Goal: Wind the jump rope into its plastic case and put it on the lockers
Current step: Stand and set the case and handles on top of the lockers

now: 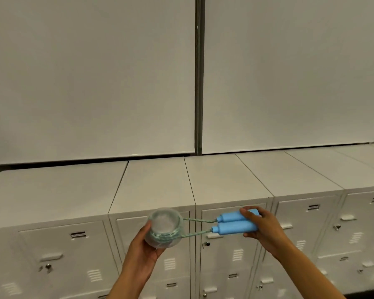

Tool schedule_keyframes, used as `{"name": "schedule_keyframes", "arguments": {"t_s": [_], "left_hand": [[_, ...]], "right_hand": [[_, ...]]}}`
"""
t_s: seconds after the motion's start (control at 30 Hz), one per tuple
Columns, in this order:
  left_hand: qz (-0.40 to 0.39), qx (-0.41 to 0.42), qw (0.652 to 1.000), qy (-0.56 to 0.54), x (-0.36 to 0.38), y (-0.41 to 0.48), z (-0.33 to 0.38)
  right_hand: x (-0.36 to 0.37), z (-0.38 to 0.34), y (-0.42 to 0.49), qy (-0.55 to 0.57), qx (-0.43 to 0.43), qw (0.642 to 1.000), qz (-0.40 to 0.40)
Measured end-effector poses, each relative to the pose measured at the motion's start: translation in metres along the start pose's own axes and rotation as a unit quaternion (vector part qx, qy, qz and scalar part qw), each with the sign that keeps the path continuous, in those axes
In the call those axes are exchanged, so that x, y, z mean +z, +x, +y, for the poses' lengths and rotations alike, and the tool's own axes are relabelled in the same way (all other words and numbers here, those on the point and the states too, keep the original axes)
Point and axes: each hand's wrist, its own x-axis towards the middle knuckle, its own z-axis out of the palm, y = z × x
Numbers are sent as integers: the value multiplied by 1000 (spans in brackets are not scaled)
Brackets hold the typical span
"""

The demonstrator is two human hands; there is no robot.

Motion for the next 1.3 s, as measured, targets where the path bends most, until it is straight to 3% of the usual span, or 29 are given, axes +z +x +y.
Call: {"name": "schedule_keyframes", "arguments": {"t_s": [0.27,0.63,1.3], "left_hand": [[56,-20,992,111,9,124,17],[140,46,959,244,39,265,49],[146,-8,909,391,-2,337,68]], "right_hand": [[13,1,135,-18,-20,1000,-13],[39,1,298,-50,9,998,-37],[79,37,353,-145,23,988,-53]]}}
